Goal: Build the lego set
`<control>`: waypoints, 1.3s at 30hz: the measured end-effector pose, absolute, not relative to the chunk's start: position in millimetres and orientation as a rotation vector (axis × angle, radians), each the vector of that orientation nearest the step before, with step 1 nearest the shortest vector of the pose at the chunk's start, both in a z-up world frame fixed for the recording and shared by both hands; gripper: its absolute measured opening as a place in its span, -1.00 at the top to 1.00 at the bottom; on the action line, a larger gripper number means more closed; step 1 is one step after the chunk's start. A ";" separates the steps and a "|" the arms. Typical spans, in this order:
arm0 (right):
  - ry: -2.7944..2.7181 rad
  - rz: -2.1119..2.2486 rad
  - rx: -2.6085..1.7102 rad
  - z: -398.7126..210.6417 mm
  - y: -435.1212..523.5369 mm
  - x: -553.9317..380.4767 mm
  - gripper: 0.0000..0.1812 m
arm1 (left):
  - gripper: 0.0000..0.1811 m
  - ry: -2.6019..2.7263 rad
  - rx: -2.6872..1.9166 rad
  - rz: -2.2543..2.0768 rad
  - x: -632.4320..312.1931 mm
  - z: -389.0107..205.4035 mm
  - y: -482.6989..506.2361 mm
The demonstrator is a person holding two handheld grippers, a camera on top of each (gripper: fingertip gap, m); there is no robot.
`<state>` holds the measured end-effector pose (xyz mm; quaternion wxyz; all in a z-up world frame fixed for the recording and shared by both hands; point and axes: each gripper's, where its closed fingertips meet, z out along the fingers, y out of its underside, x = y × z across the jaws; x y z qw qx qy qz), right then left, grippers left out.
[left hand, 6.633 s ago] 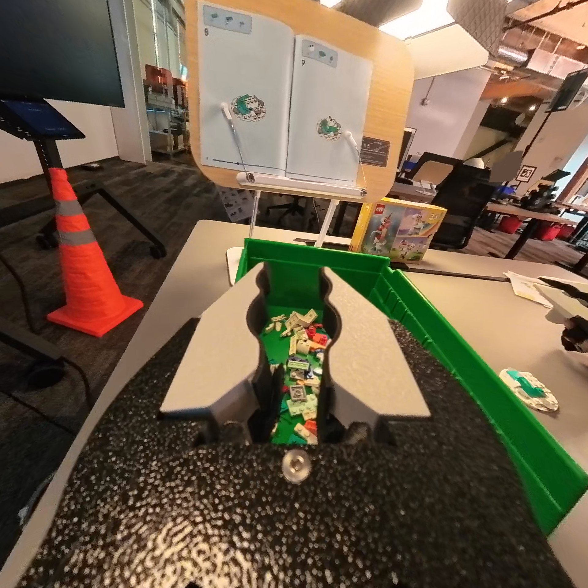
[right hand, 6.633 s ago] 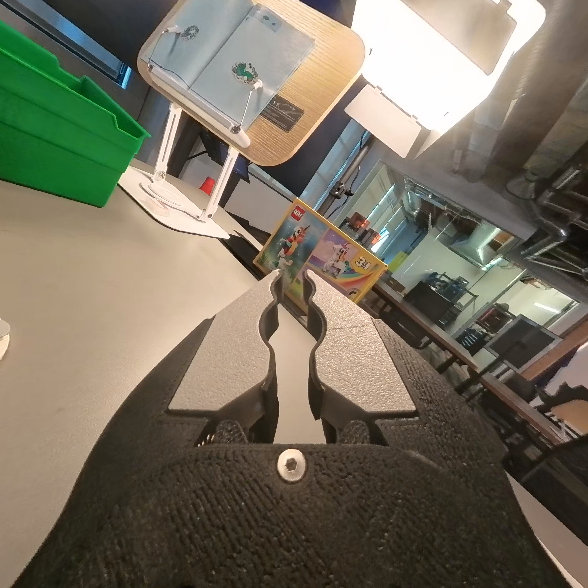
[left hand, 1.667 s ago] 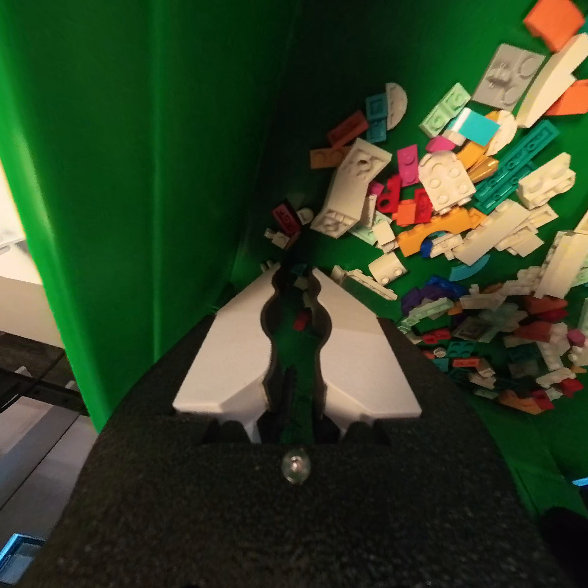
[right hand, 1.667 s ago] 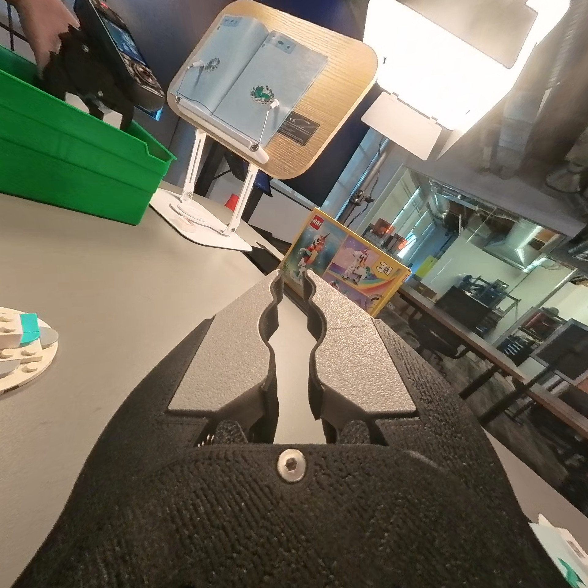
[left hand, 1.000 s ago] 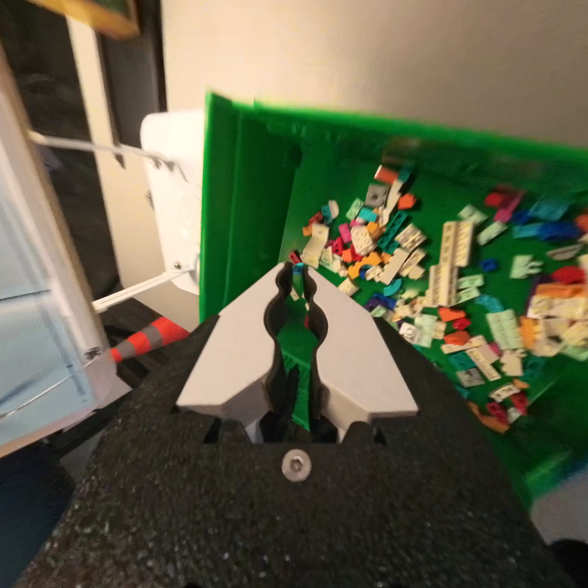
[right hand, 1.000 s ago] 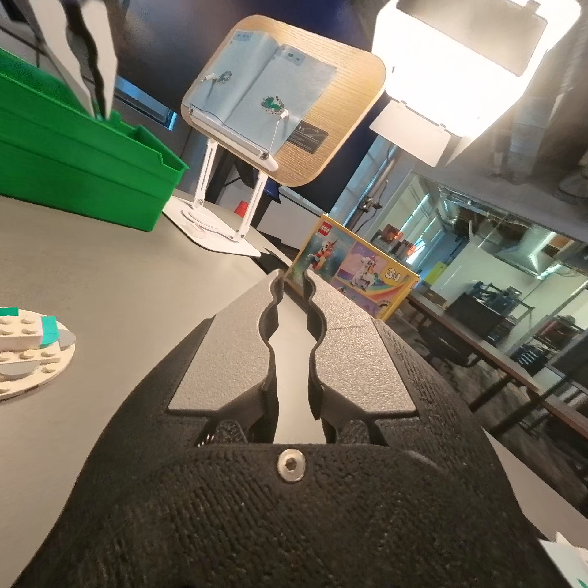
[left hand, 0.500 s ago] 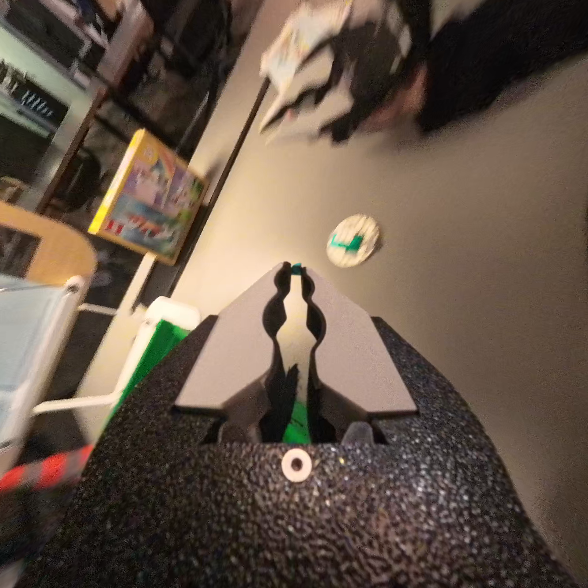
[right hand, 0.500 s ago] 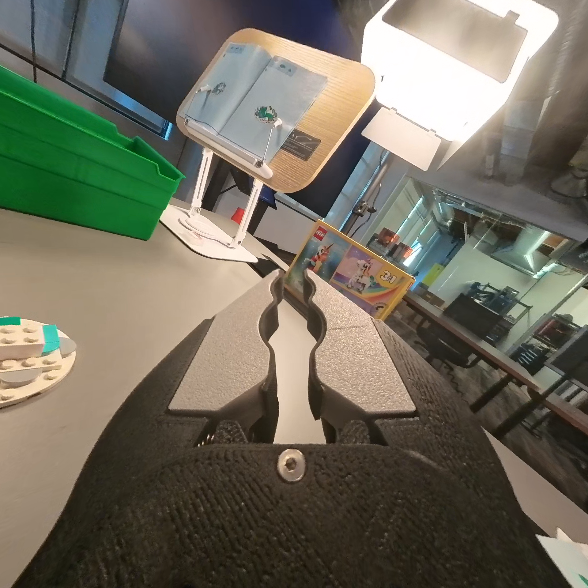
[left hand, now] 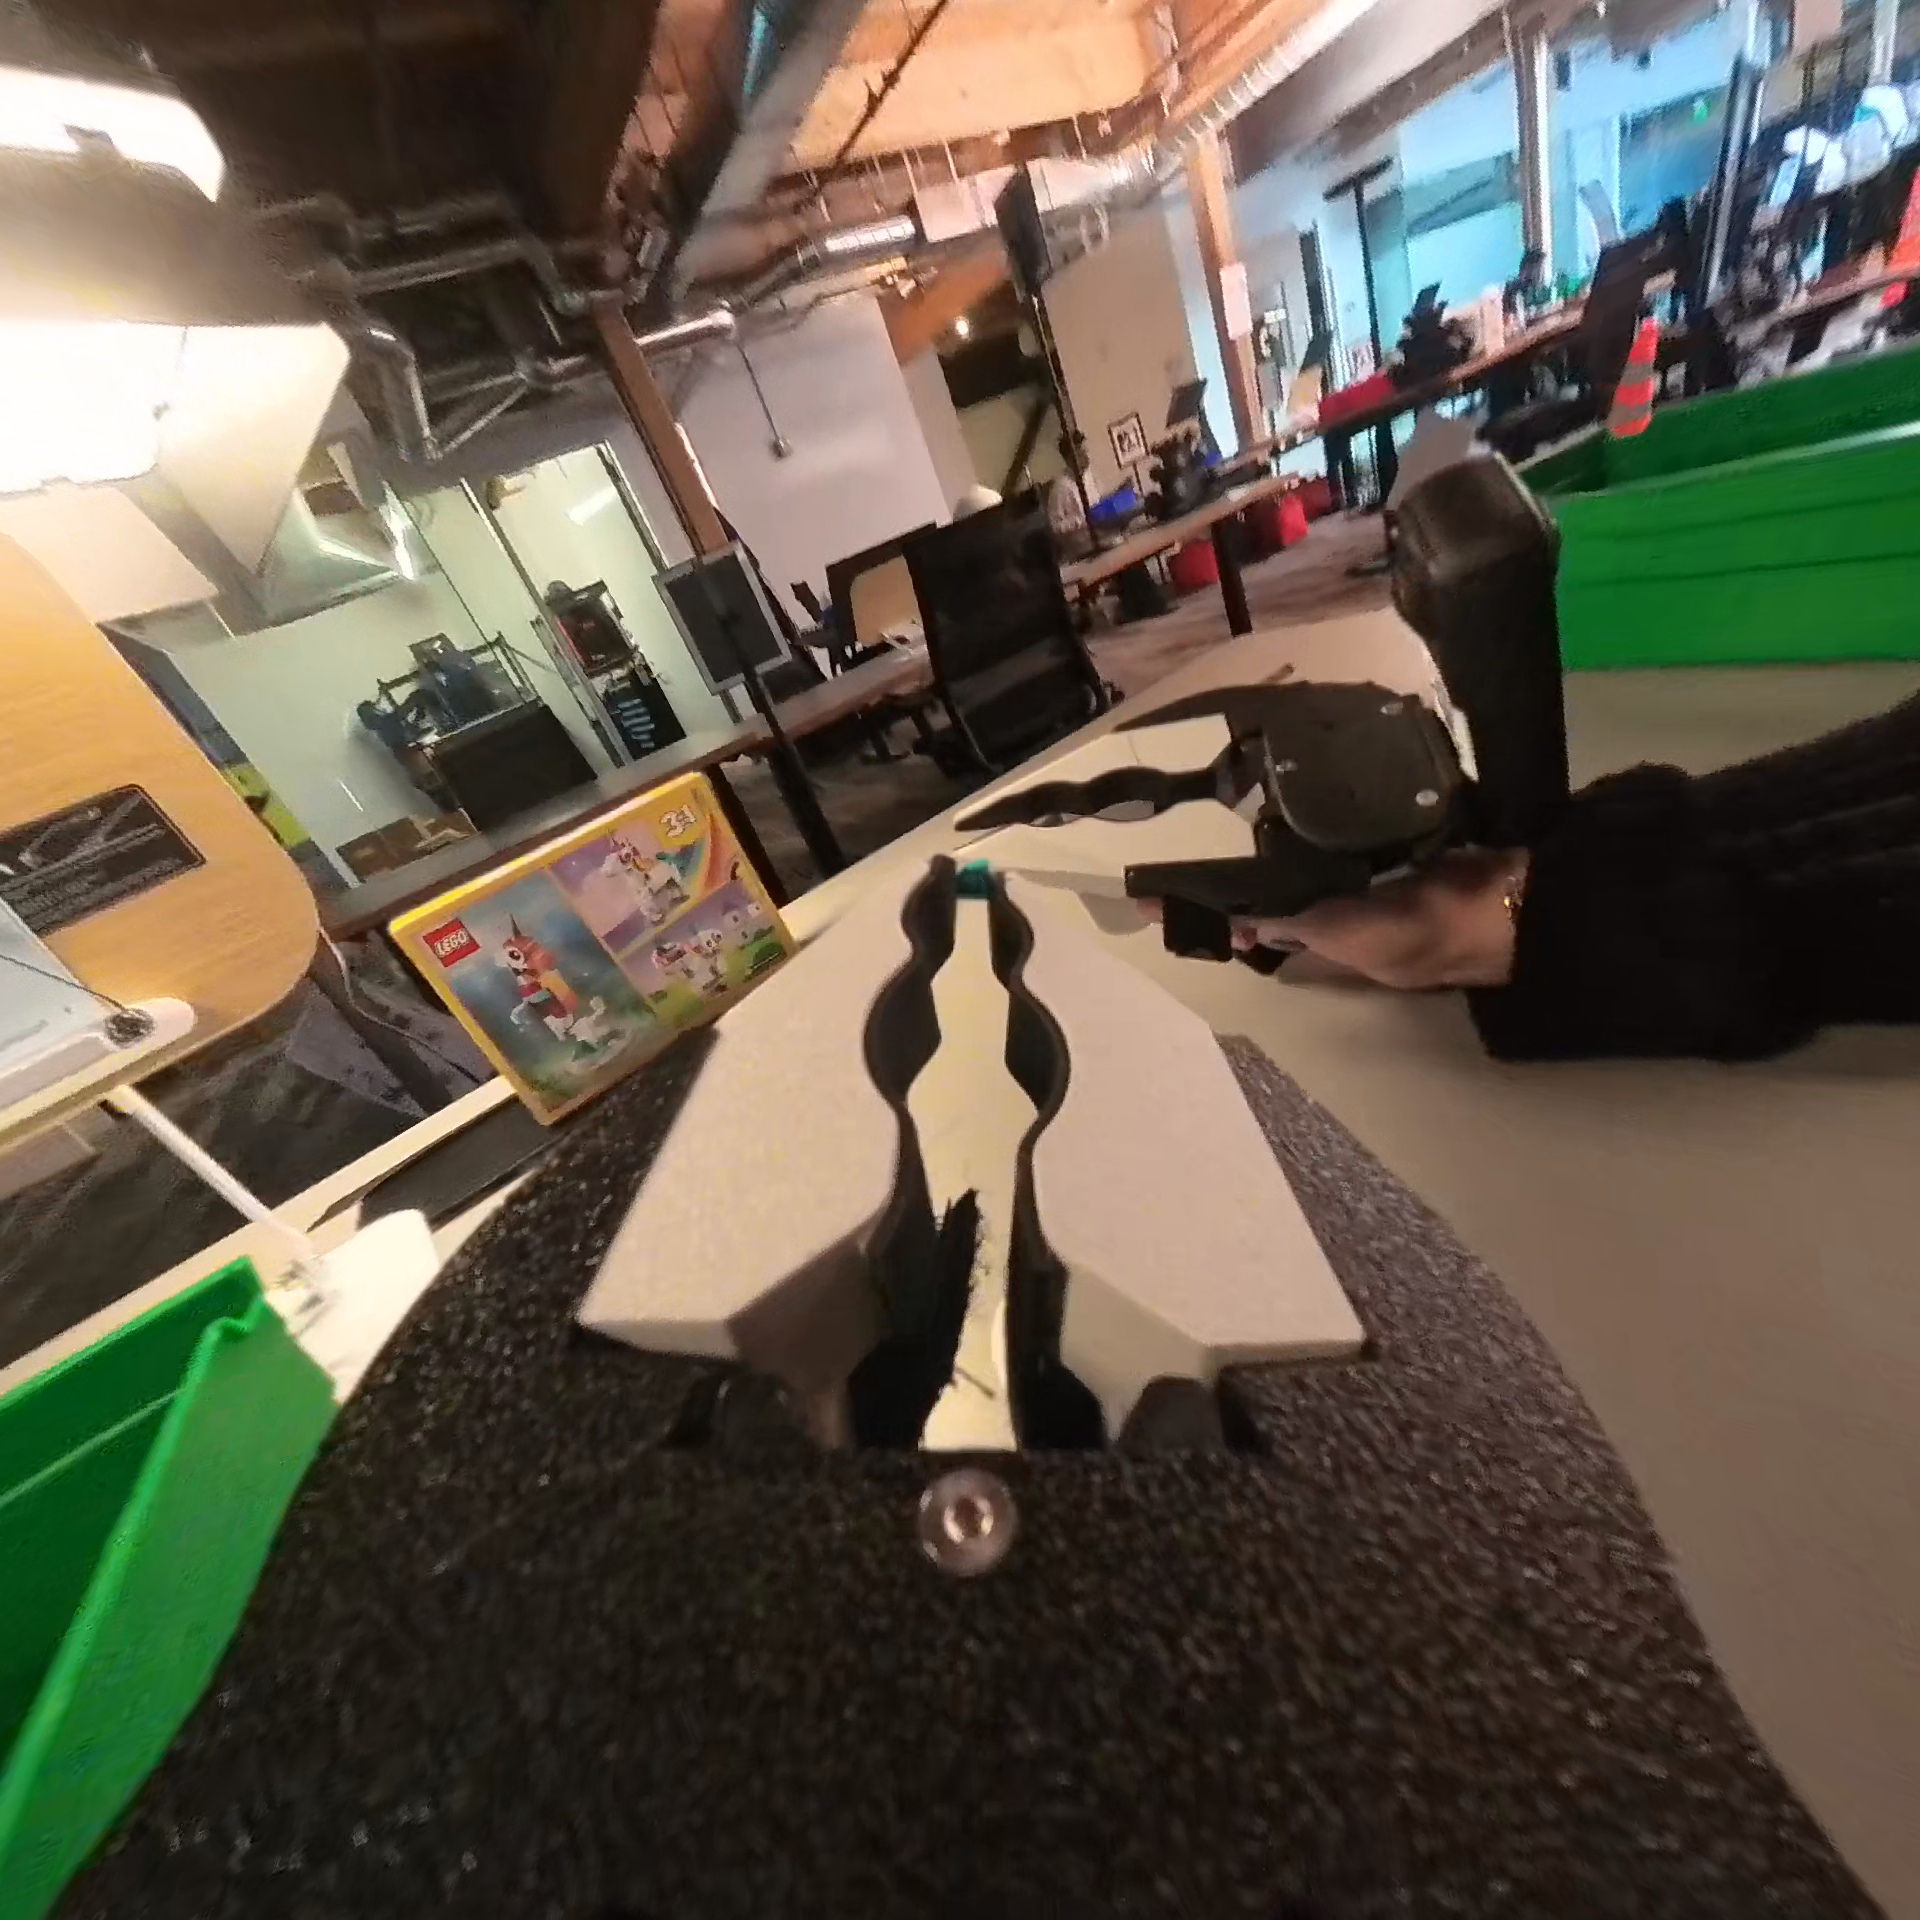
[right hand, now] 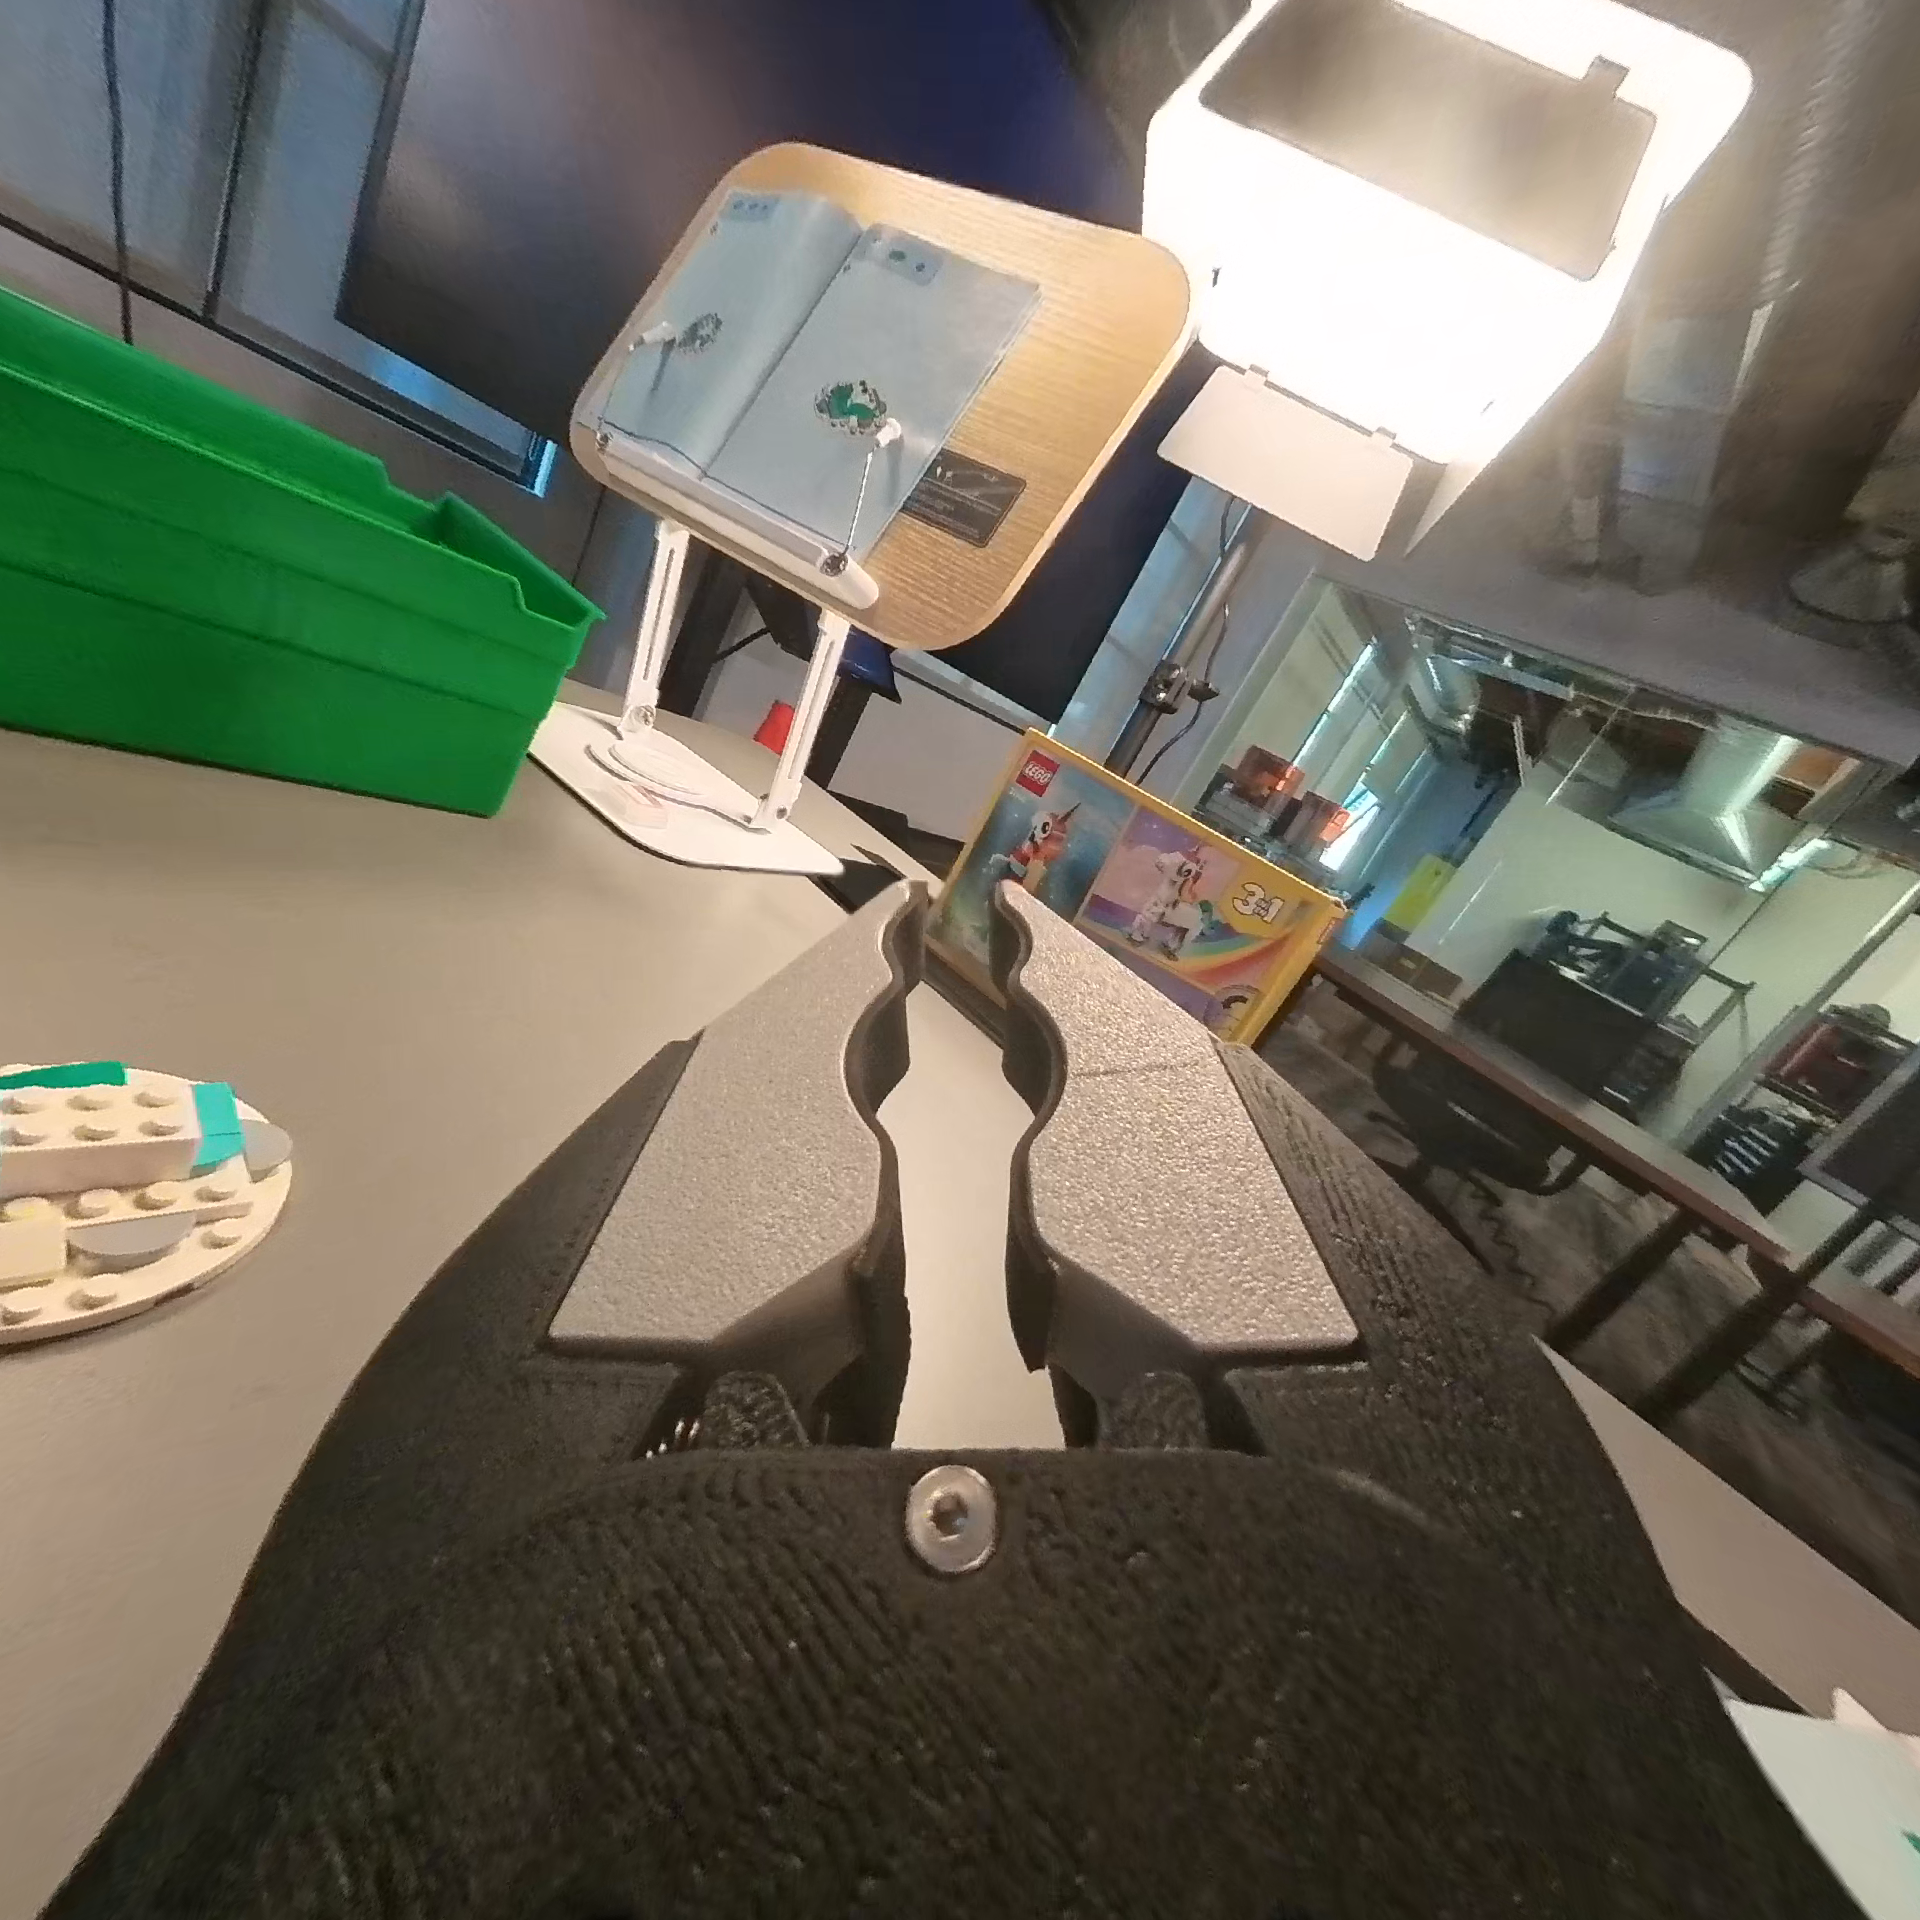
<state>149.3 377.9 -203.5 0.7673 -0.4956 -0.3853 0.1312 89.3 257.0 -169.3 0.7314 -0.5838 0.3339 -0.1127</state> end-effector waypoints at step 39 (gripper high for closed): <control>-1.117 0.150 -0.620 -189.1 239.6 104.5 0.96 | 0.99 0.442 -1.293 -1.298 118.7 -188.3 242.7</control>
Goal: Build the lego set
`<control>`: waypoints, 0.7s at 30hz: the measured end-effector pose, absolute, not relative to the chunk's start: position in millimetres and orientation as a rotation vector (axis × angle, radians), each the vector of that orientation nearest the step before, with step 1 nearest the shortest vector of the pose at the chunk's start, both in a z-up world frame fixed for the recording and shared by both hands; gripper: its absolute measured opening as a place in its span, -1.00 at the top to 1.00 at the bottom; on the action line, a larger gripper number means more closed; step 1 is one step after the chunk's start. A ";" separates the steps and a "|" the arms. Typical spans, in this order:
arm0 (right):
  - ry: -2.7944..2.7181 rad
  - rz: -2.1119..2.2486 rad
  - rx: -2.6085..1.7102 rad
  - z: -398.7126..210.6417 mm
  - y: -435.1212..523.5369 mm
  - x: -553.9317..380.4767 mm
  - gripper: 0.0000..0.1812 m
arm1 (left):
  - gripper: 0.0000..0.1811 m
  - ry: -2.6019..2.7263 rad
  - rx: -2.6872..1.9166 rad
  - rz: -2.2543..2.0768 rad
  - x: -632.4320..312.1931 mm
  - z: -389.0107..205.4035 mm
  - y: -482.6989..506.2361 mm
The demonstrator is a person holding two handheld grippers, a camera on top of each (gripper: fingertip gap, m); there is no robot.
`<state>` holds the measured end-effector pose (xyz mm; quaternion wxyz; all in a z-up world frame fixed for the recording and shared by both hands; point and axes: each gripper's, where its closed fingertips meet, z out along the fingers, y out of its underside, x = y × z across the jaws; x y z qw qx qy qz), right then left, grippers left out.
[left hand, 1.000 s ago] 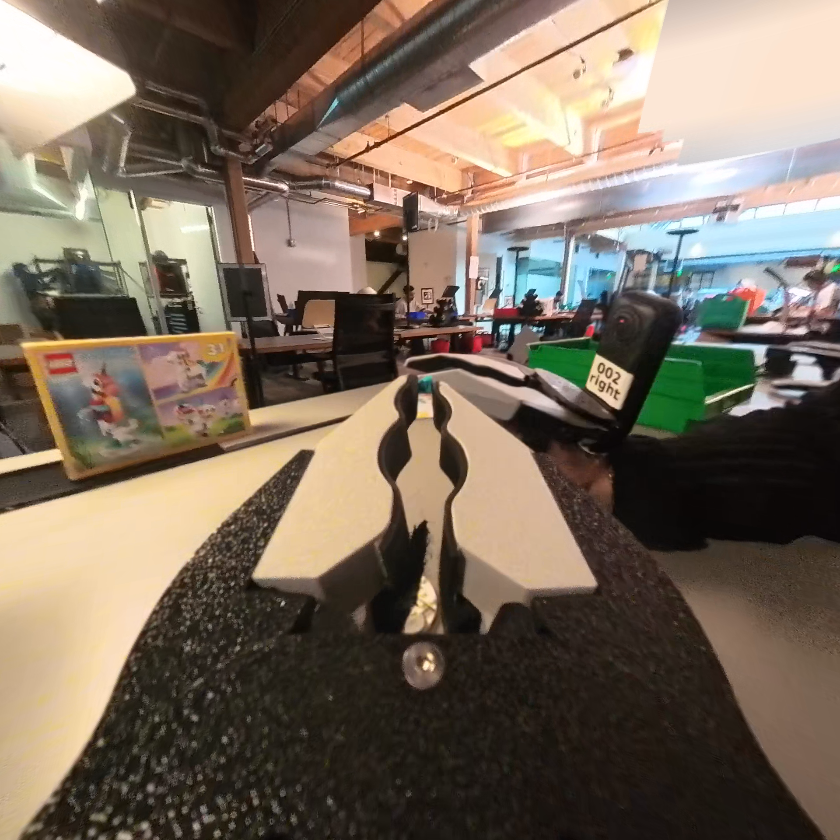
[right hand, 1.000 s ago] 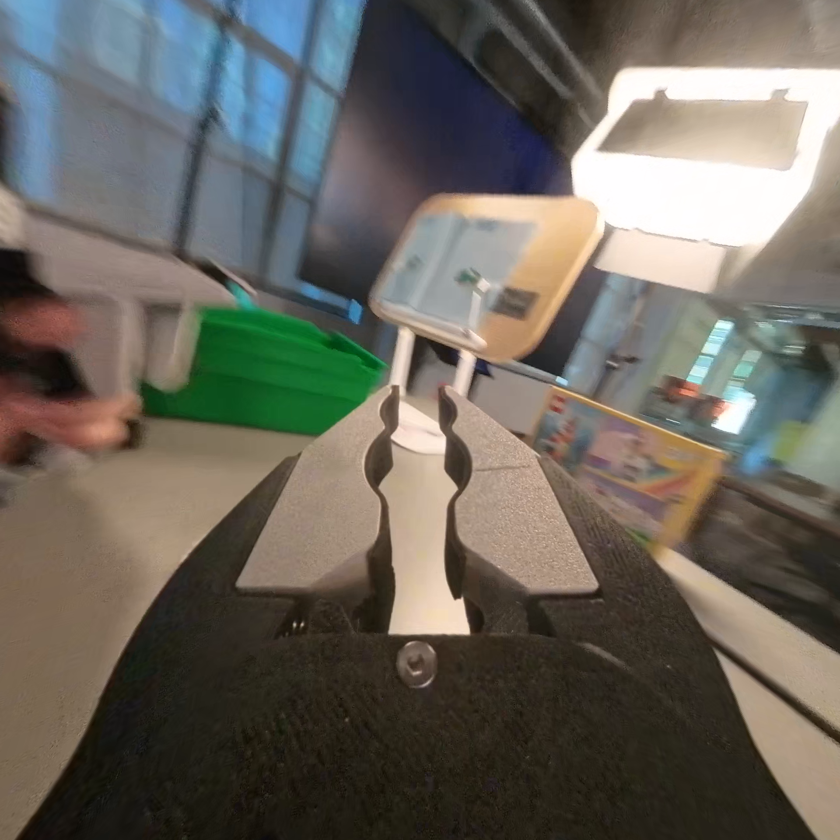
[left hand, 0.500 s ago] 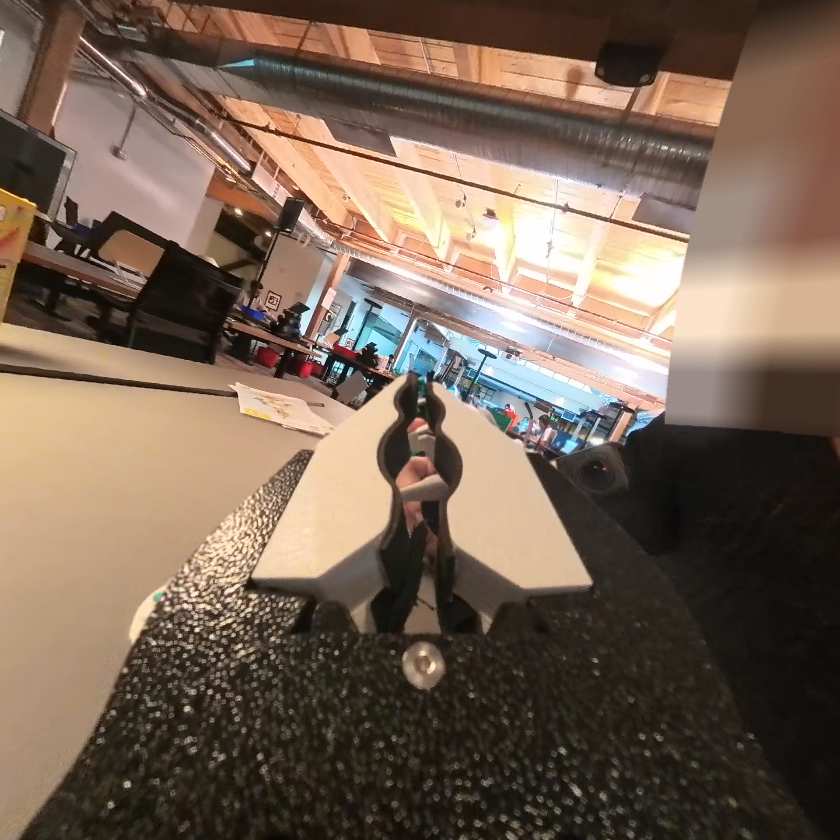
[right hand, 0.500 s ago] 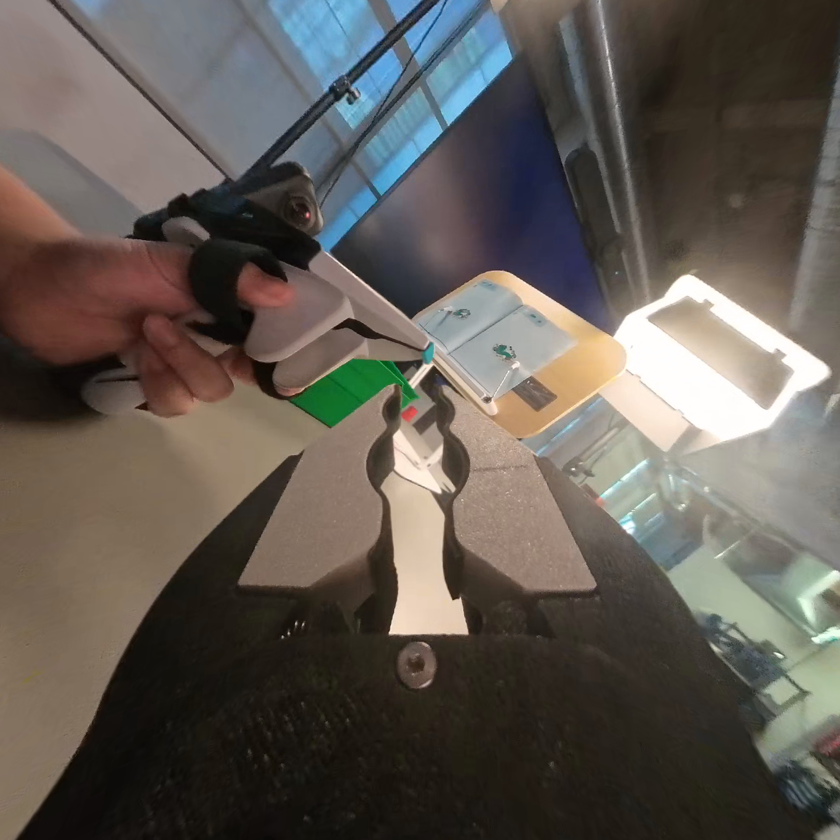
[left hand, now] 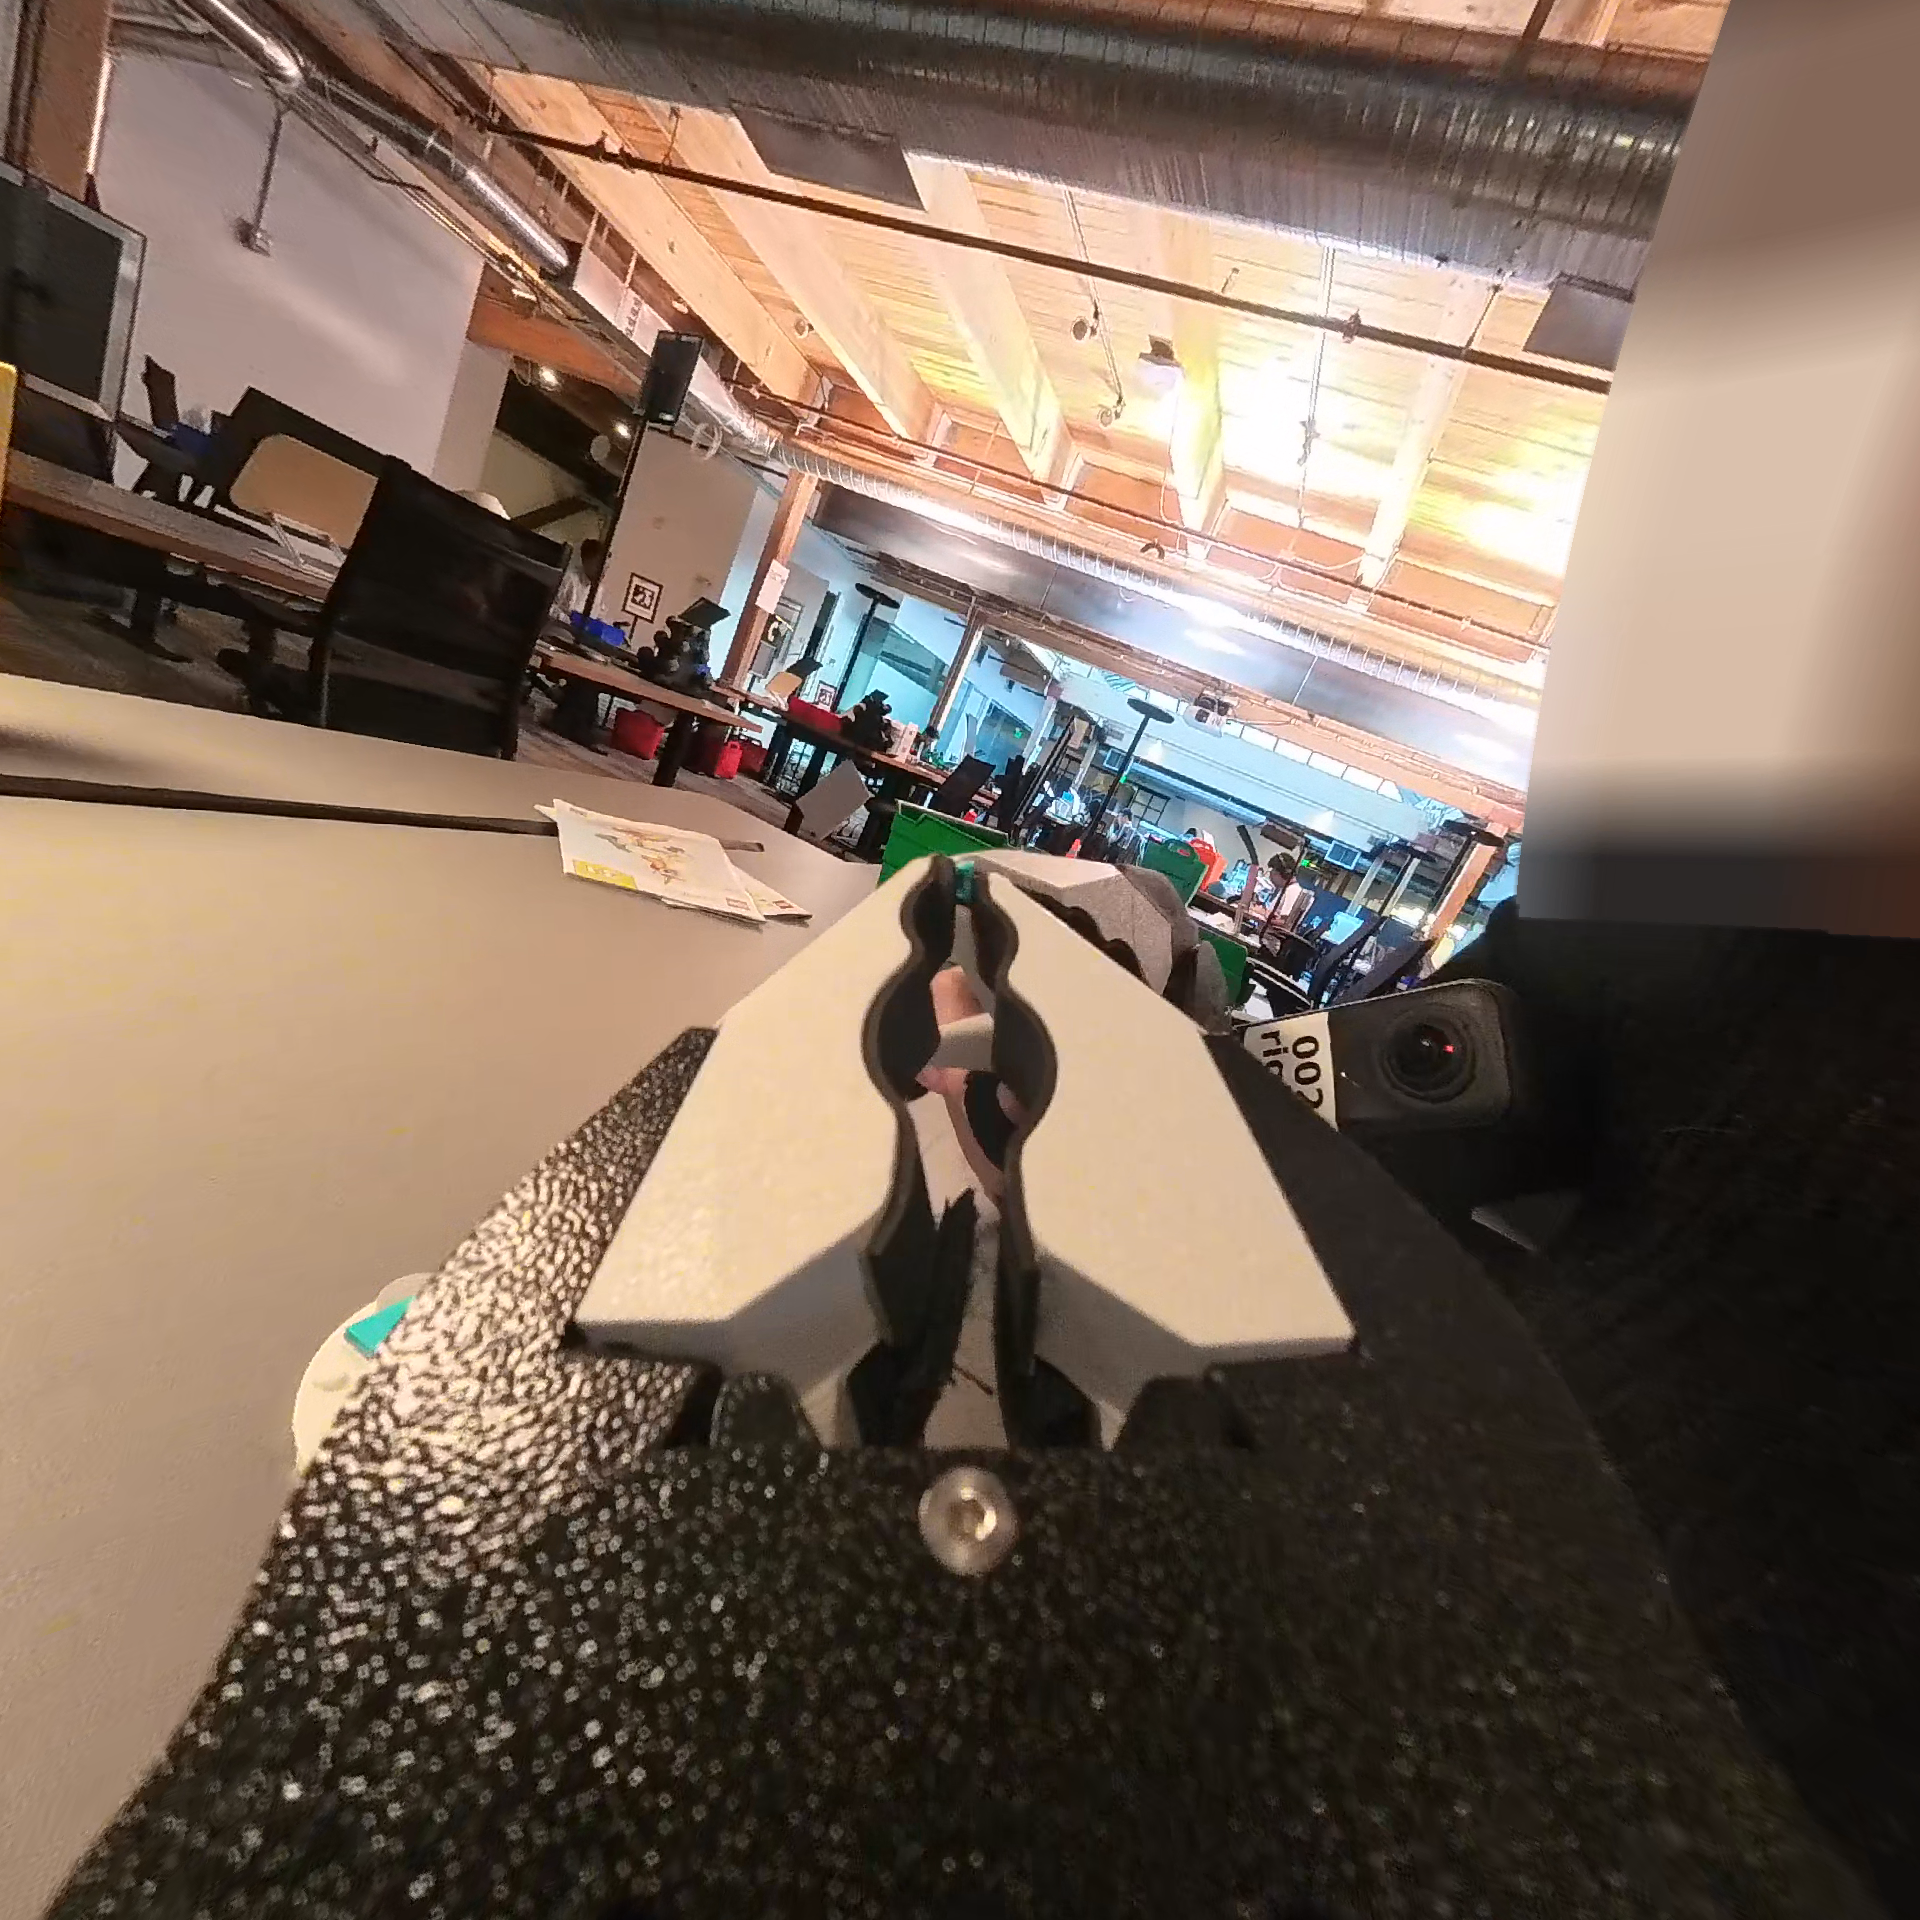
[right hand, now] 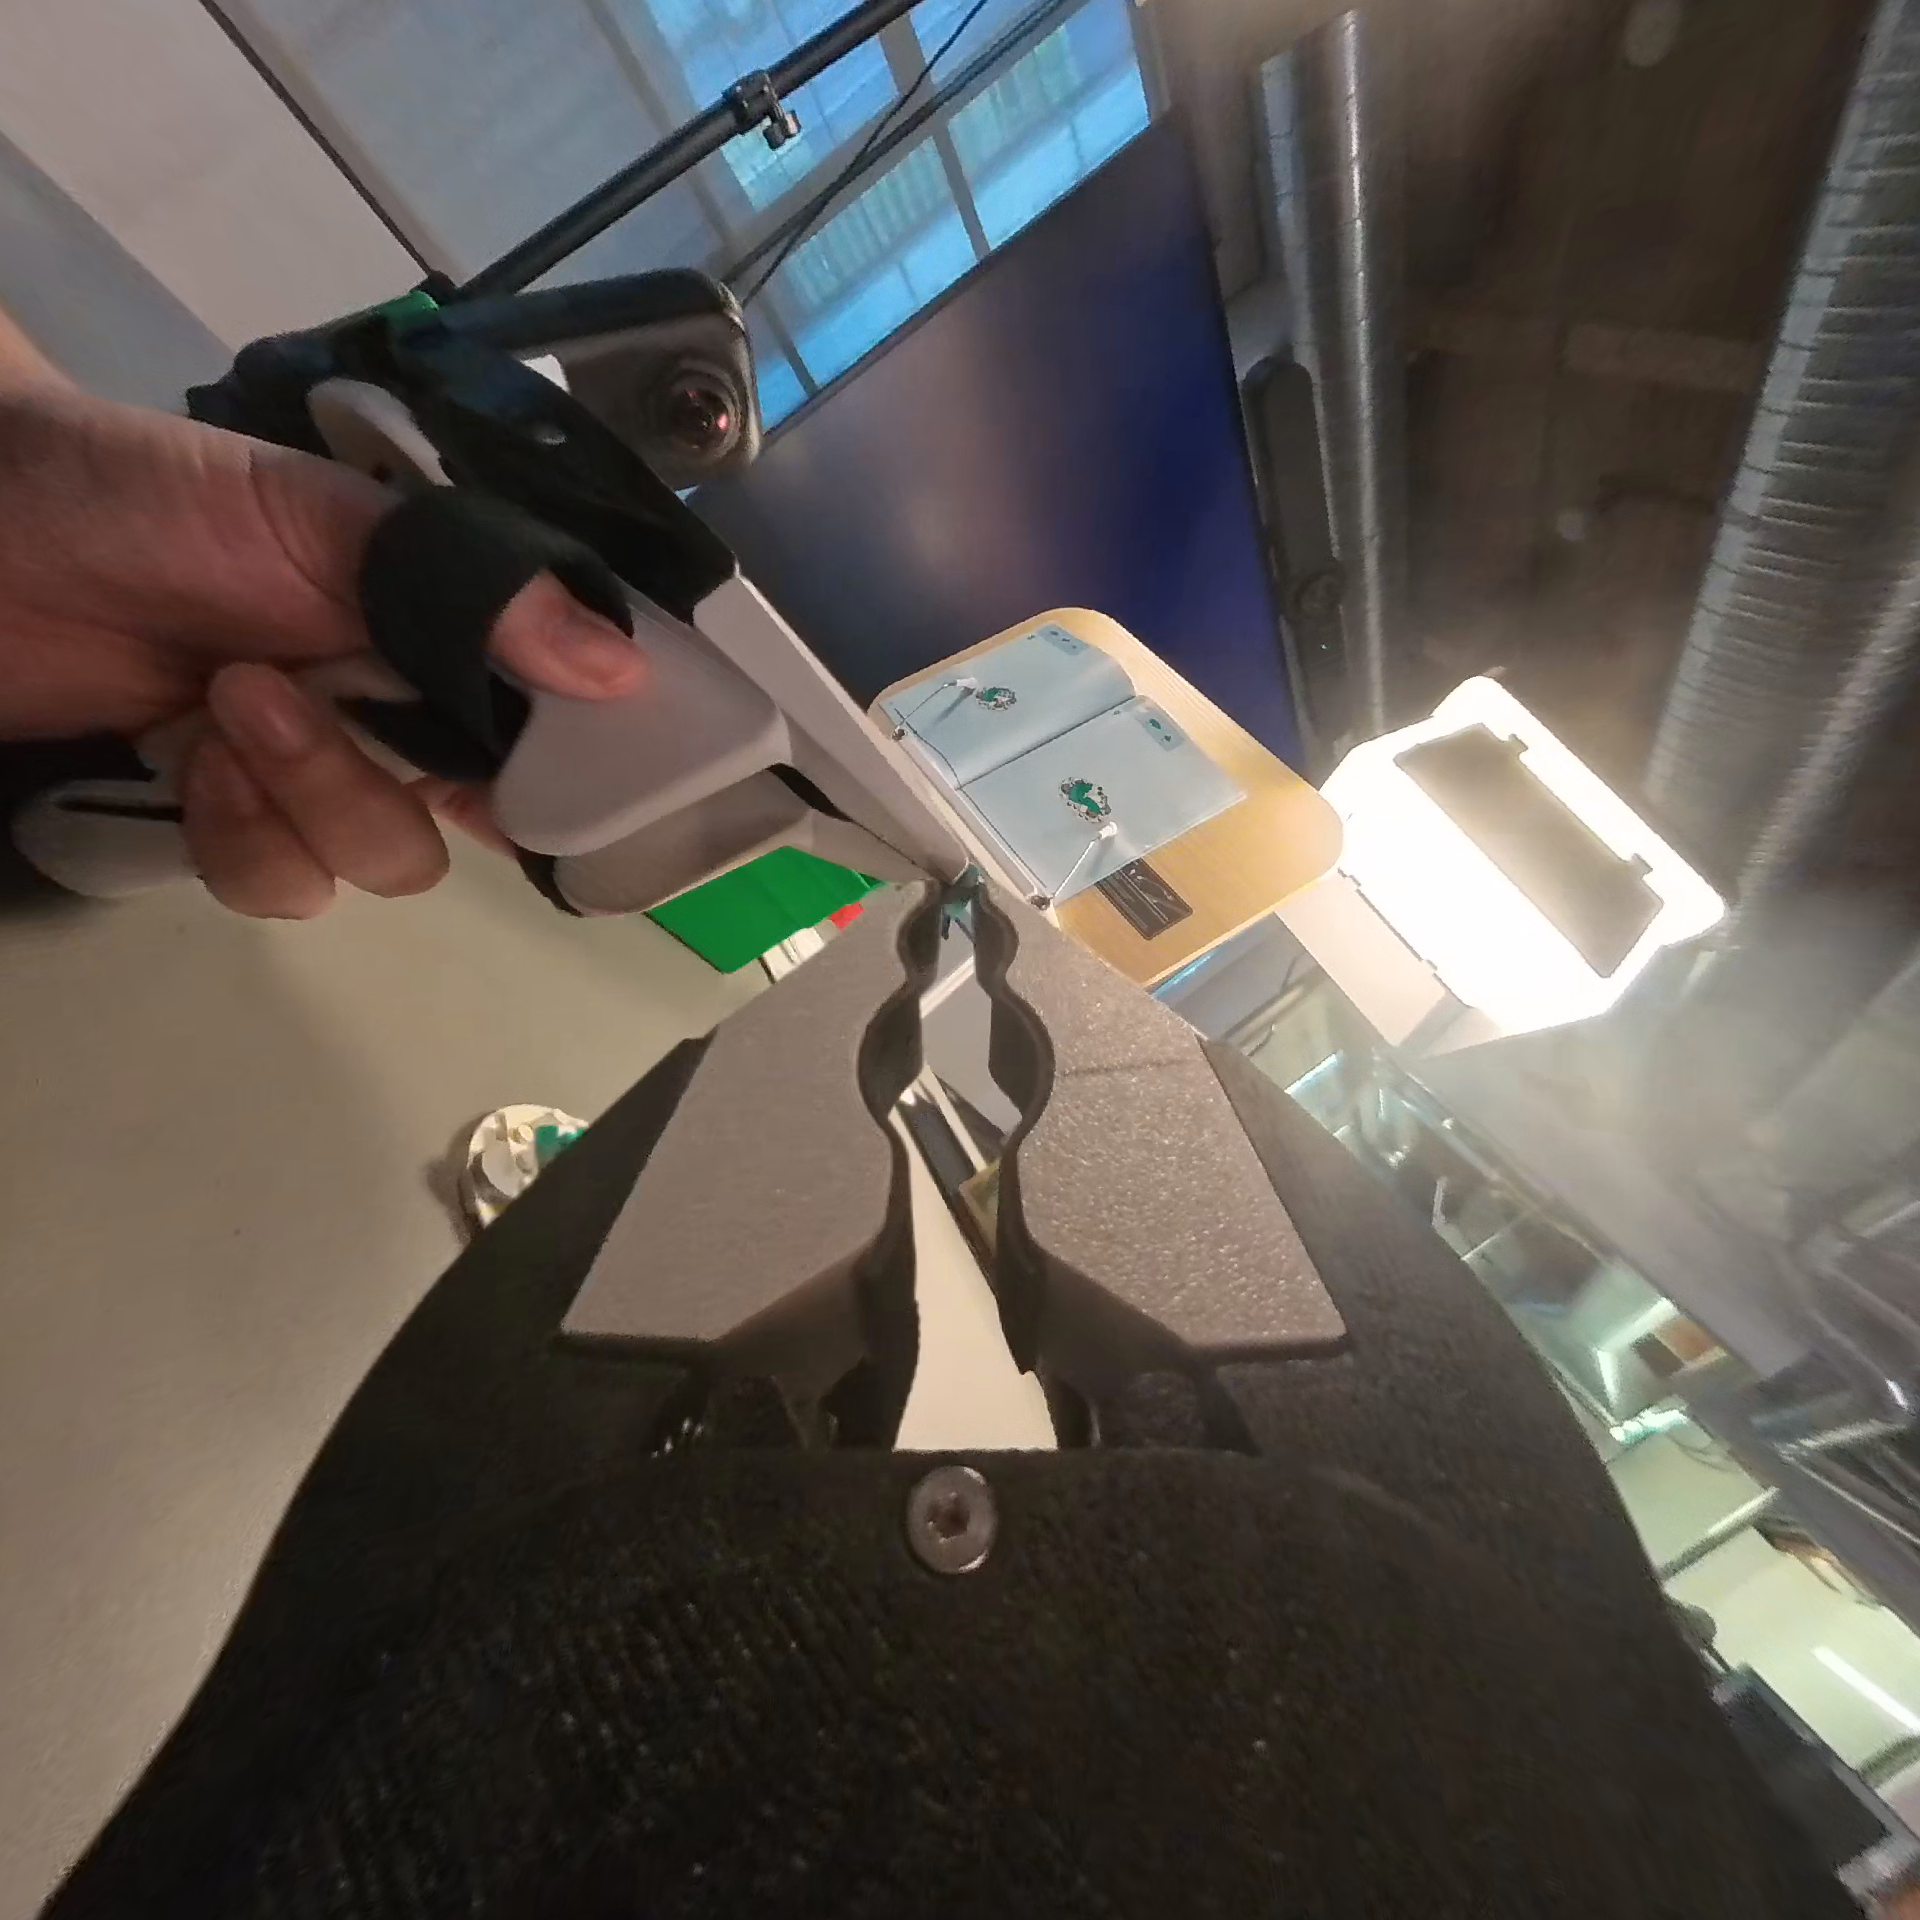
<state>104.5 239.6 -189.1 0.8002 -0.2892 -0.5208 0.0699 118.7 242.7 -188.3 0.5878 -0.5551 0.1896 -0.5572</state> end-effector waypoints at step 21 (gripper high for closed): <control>-1.187 0.181 -0.674 -198.0 249.7 105.9 1.00 | 0.92 0.461 -1.390 -1.171 101.1 -189.7 259.2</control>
